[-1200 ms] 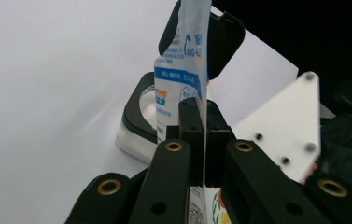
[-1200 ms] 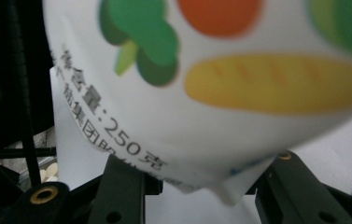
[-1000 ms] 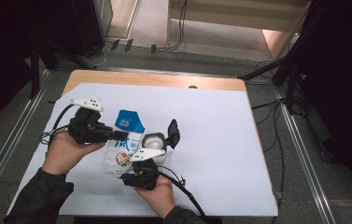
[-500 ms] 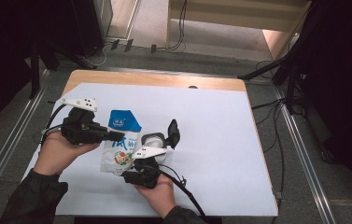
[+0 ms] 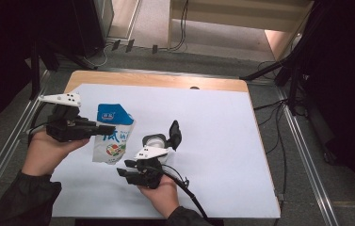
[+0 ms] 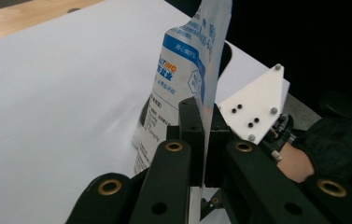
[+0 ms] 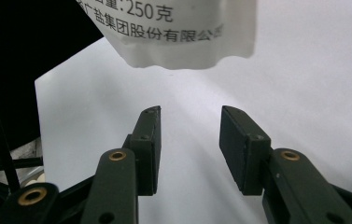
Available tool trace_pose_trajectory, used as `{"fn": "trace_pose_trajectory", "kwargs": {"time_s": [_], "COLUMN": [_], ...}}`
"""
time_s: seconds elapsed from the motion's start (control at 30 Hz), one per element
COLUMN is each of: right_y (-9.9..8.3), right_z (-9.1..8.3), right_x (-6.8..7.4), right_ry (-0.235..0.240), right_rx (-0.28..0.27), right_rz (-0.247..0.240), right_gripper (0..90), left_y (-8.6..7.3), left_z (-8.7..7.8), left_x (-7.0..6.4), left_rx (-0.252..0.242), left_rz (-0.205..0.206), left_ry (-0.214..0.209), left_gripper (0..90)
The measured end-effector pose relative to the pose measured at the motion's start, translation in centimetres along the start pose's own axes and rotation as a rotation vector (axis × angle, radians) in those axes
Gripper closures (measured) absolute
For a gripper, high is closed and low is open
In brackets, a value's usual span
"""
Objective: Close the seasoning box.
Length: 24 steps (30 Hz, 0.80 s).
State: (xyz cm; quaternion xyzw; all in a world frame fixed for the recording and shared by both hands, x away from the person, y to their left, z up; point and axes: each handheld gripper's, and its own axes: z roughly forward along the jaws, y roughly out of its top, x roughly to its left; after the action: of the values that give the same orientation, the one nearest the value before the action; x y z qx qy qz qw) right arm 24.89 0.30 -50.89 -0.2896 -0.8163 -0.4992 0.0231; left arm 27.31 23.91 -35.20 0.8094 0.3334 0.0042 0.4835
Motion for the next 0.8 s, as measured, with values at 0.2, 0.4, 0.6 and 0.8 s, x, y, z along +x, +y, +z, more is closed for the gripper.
{"fn": "trace_pose_trajectory", "kwargs": {"time_s": [0.2,0.4,0.6,0.8], "right_y": [0.3,0.4,0.2,0.2], "right_z": [-0.3,-1.1,-2.4,-4.0], "right_x": [-0.1,-0.2,-0.4,-0.8], "right_ry": [0.016,0.030,0.050,0.090], "right_rx": [0.004,0.013,0.020,-0.001], "right_rz": [0.003,0.011,-0.006,-0.024], "right_gripper": [61.0,58.2,57.8,57.9], "left_y": [-0.2,-0.6,-0.6,-0.7], "left_z": [0.2,0.5,1.0,1.7], "left_x": [1.0,2.4,3.9,5.0], "left_rx": [0.009,0.002,0.012,0.016], "left_rz": [-0.006,-0.036,-0.059,-0.066], "left_ry": [0.060,0.091,0.094,0.133], "left_gripper": [90.0,90.0,90.0,90.0]}}
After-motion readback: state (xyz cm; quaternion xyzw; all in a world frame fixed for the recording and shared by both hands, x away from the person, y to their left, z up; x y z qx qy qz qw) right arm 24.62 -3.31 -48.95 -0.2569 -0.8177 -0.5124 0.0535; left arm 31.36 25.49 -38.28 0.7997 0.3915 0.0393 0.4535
